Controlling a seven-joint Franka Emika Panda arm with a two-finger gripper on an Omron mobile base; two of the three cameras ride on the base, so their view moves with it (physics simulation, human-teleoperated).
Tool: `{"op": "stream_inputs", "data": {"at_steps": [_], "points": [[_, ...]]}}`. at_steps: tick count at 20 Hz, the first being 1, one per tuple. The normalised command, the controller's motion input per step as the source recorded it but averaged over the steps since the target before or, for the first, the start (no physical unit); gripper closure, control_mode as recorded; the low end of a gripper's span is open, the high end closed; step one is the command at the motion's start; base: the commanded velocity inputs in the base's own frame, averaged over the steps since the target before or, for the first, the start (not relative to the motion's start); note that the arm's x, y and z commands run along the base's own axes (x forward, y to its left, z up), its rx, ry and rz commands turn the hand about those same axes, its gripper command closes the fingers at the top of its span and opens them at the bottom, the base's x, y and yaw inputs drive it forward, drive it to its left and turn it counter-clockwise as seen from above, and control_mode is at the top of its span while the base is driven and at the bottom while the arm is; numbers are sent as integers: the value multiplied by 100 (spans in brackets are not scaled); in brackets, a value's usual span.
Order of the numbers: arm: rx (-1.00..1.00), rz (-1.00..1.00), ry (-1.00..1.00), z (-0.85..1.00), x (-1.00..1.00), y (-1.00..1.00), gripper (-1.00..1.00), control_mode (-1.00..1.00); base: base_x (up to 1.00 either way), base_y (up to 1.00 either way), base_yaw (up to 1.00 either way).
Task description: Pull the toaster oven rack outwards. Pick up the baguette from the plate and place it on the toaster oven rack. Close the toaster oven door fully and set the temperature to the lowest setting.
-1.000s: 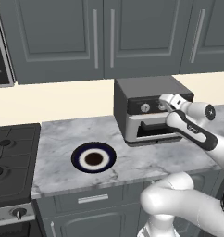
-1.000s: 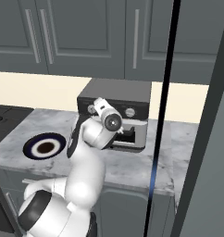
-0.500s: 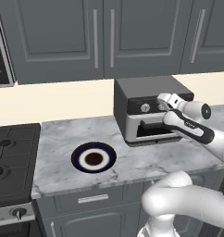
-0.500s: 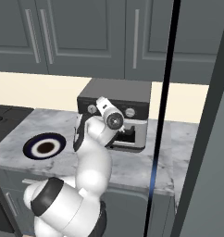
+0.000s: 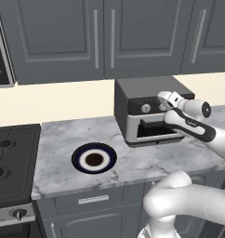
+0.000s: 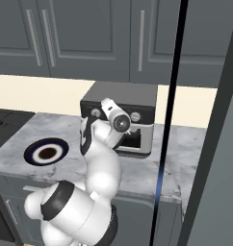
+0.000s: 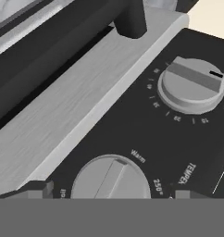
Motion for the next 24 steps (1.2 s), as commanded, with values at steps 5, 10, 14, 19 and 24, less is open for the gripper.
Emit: {"op": "stream_inputs", "data": {"at_steps": [5,10,14,19,24], "points": [[2,0,-4,-22,3,-9,-100,-100,0,0,0],[0,0,-12,-33,0,-3,-100,-100,0,0,0],[0,0,-18,-42,0,0,100,-100,0,0,0],[0,0,-14,-42,0,0,100,-100,0,0,0],[0,0,-10,-40,0,0,100,-100,0,0,0]]}}
